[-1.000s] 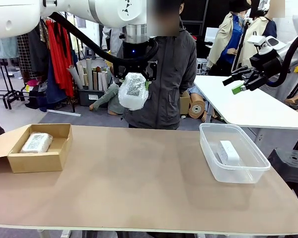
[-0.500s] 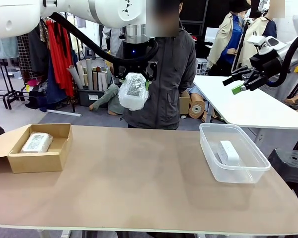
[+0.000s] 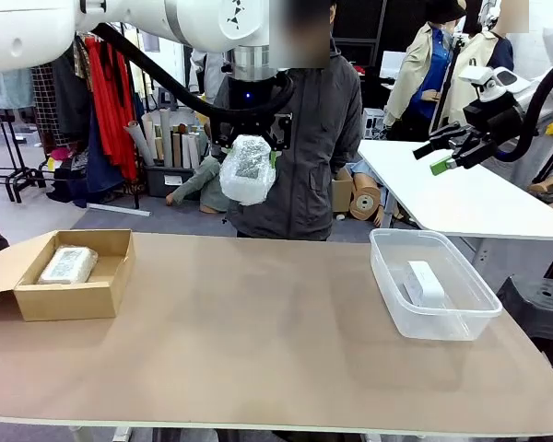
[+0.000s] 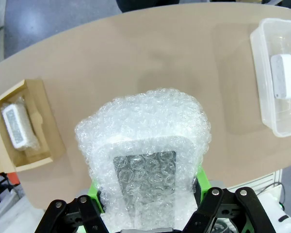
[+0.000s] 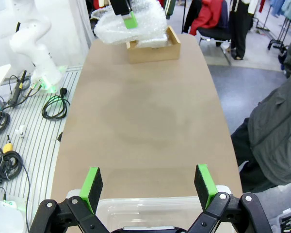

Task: Separate and place wrapped and unwrapped clocks.
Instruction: If the picked Digital clock is wrapped, place it in the Package Box ; if not, place it in the Organizing box.

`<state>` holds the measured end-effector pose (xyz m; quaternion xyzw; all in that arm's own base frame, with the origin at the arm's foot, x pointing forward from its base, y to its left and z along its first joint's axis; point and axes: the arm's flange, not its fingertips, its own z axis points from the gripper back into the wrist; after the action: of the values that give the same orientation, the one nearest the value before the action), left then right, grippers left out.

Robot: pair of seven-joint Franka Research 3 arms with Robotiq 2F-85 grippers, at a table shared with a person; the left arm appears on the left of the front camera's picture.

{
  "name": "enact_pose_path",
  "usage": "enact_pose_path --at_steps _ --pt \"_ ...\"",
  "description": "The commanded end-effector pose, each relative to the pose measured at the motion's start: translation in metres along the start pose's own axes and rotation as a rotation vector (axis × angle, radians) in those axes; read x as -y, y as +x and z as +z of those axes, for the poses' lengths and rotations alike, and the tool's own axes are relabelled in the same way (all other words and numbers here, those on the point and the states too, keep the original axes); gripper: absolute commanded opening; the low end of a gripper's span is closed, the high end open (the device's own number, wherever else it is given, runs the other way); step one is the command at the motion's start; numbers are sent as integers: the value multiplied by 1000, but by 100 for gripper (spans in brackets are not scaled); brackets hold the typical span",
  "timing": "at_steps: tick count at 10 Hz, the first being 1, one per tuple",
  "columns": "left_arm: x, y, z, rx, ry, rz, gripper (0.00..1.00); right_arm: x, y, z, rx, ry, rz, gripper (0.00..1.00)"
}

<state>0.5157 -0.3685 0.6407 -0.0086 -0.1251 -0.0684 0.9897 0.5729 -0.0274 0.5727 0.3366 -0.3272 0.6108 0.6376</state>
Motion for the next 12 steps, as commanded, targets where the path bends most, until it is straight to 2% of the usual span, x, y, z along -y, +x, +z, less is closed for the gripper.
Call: enact_pose_path --at_steps 1,4,5,7,8,9,10,12 --pt "-1 0 4 1 -7 4 0 0 2 2 2 4 5 100" --pt "0 0 0 0 0 0 0 0 2 2 2 4 5 100" --pt "-10 -1 -3 -81 64 53 0 0 2 2 2 4 5 100" --pt "-39 5 5 -102 51 50 0 0 2 2 2 4 5 100" --pt "-67 9 10 -66 0 201 0 0 2 2 2 4 5 100" --pt "-98 11 13 -58 8 278 0 0 2 2 2 4 5 100" --pt "-131 12 12 -43 77 417 0 0 2 2 2 4 5 100" --pt "-179 7 6 -71 82 505 0 0 2 2 2 4 5 100"
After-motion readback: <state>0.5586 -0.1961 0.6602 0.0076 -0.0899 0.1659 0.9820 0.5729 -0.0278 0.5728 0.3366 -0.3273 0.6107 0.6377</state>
